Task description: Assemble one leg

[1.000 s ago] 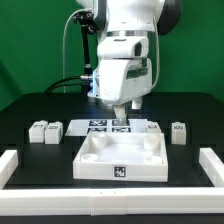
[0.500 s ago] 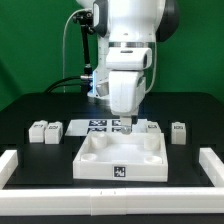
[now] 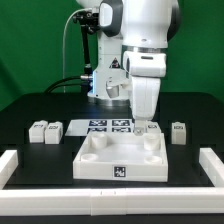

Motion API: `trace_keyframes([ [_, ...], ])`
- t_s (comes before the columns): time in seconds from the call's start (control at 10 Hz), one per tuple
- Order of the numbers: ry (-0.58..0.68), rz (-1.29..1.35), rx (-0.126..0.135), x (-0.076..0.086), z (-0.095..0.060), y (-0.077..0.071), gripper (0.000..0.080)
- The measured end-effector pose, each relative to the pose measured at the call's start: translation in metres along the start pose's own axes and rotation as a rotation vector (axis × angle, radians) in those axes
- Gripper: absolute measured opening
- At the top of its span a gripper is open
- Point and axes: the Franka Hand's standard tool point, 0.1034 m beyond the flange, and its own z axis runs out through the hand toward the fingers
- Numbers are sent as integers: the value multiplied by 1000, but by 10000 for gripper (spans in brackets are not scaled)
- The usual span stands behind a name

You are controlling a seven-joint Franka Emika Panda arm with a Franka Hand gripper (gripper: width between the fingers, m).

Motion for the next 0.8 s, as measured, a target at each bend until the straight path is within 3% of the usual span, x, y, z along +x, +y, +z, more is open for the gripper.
trace_keyframes([
  [0.3, 2, 3, 2, -1, 2, -1, 650],
  [0.5, 28, 49, 17, -10, 21, -16, 650],
  [0.8, 33, 63, 43, -15, 35, -24, 650],
])
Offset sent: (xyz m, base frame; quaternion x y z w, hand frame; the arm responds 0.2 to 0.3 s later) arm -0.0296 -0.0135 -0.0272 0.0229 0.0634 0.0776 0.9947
